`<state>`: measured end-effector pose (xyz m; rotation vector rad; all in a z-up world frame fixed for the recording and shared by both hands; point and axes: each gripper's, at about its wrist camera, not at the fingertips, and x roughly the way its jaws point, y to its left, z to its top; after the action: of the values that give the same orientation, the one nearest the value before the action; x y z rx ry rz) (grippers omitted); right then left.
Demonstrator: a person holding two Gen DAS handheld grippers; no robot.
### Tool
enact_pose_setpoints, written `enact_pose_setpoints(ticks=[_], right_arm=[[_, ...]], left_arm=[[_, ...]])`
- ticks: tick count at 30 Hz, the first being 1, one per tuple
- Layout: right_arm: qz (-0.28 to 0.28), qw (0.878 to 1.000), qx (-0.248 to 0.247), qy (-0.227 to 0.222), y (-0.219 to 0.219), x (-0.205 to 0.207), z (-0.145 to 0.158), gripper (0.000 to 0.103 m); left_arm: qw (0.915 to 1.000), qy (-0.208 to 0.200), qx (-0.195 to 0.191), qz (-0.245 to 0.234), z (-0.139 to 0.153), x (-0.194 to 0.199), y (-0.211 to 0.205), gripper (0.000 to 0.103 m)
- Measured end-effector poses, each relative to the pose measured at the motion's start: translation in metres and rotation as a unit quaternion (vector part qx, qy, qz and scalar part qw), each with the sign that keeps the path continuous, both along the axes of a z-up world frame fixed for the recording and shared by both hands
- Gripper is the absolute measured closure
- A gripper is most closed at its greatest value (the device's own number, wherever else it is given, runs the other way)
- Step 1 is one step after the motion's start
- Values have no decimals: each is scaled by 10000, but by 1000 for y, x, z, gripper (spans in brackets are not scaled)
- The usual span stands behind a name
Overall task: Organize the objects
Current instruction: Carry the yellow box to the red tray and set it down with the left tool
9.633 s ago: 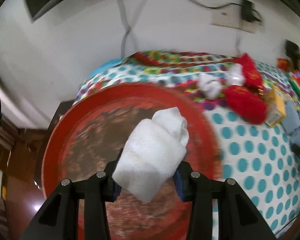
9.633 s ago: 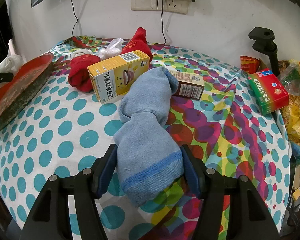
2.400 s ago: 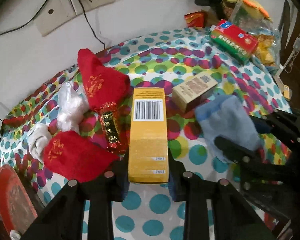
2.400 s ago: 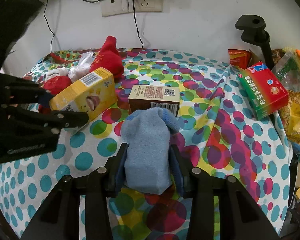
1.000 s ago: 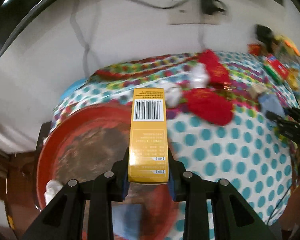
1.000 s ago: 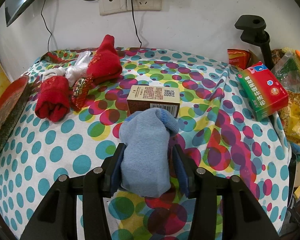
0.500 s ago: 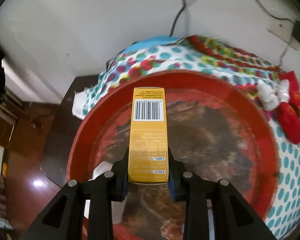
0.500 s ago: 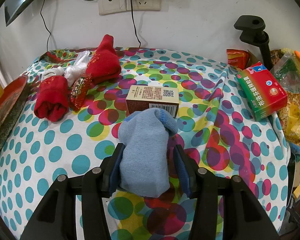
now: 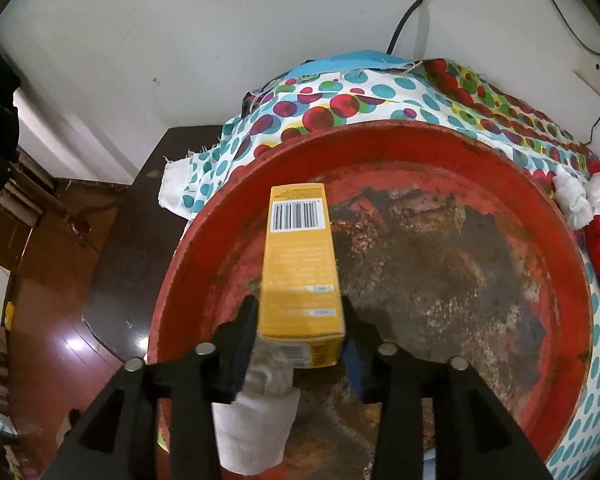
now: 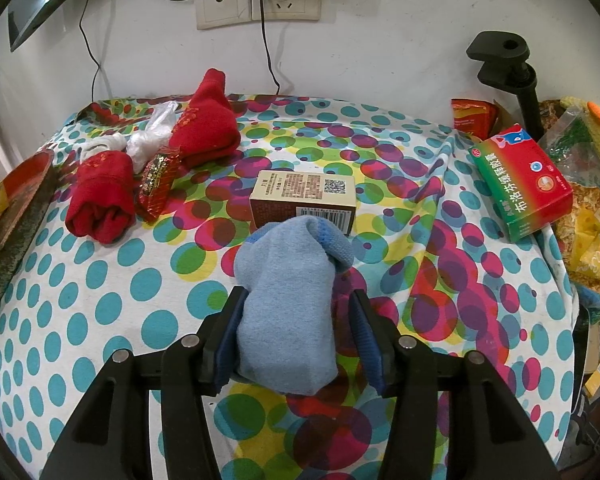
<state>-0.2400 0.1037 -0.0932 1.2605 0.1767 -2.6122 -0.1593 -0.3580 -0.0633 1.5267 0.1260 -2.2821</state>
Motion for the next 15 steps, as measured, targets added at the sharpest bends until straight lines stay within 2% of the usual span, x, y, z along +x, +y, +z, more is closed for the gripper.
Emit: enact_pose_setpoints(ticks=[6,11,15], right_arm=[[-5,10000,5,3,-2,0,0,53],[-12,10000,14,5,-1,0,0,53],[-12,10000,25,9,-2,1,0,52]], left_arm=[[9997,130,168,85,7,9,-2,53],[9990,383,-200,89,22,28,11,51],[9980,562,-263,111,28,43,20,51]])
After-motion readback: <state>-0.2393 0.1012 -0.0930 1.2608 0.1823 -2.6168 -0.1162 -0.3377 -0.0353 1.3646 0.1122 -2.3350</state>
